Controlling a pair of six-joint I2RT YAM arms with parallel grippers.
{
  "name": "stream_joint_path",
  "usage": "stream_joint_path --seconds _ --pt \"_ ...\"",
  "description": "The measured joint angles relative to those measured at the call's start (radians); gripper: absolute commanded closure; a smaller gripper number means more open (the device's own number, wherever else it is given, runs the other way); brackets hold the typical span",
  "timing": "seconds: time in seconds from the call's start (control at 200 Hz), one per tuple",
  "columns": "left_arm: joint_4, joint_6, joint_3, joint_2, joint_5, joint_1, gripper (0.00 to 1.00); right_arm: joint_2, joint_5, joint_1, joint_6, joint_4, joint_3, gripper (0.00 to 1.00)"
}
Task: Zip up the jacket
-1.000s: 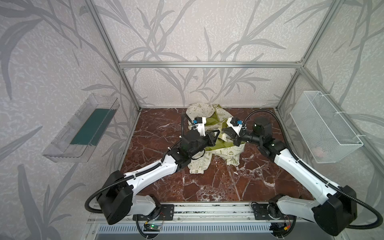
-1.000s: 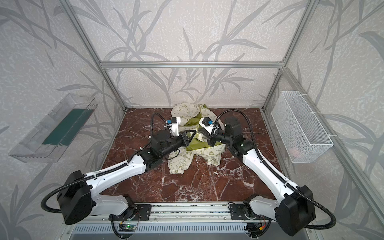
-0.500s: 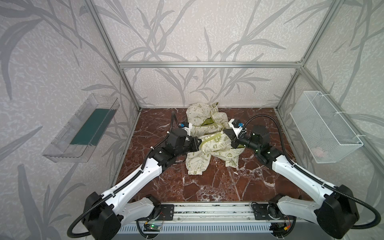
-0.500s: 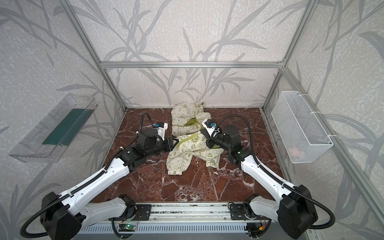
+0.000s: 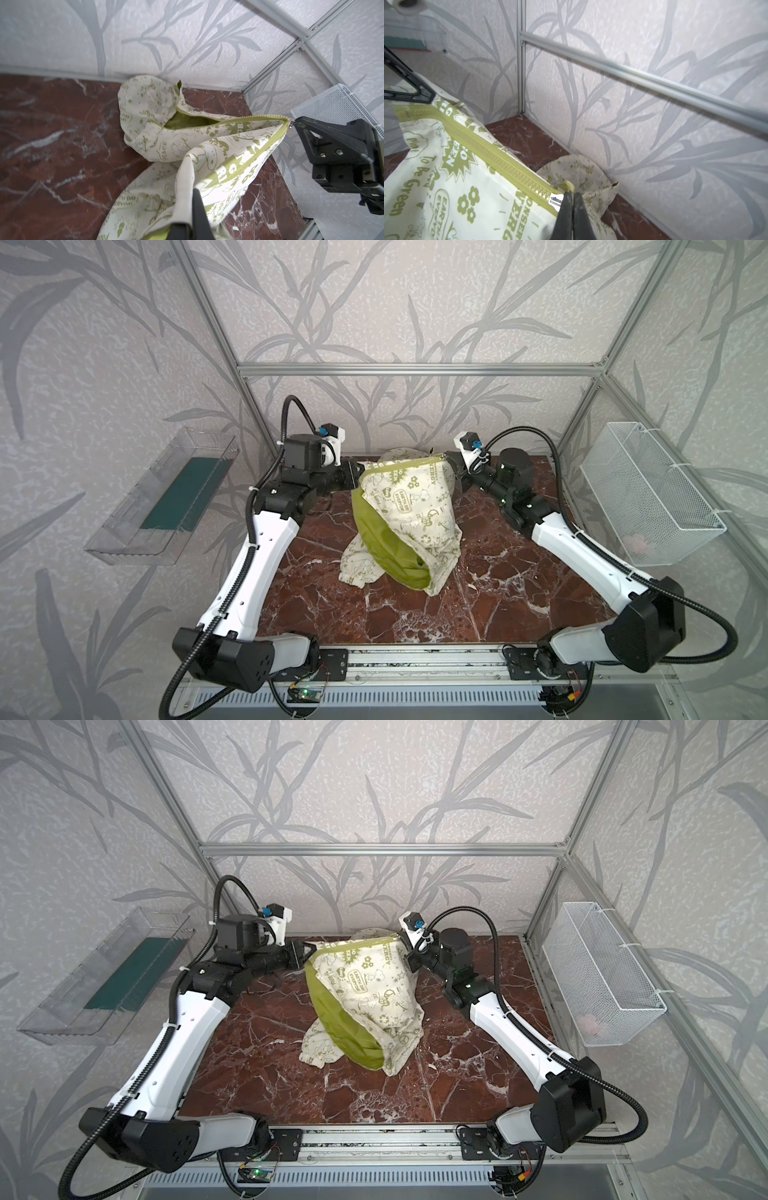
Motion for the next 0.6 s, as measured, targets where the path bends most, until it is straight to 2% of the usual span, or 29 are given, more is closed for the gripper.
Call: stream_joint_path --seconds 0.18,0.325,0.425,0.525,0.6 --pt "-0.027 0.047 0.286 0.133 0.08 0.026 1.0 0.019 -0.011 -0.027 -0.036 -0.103 0.198 1.0" --pt "-0.048 0.045 0.375 0.156 0.134 0.029 1.0 0.018 -0.031 -0.04 -0.005 -0.126 0.246 1.0" --pt "-0.07 0.046 0.338 0.124 0.135 0.043 1.0 0.018 -0.045 -0.026 0.077 -0.058 0.176 1.0" --pt "-0.09 0.046 0.185 0.034 0.103 0.075 1.0 0.043 -0.017 0.036 0.157 0.052 0.049 1.0" --pt "-0.102 0.036 0.058 -0.04 0.076 0.102 1.0 0.13 0.008 0.091 0.23 0.137 -0.002 1.0"
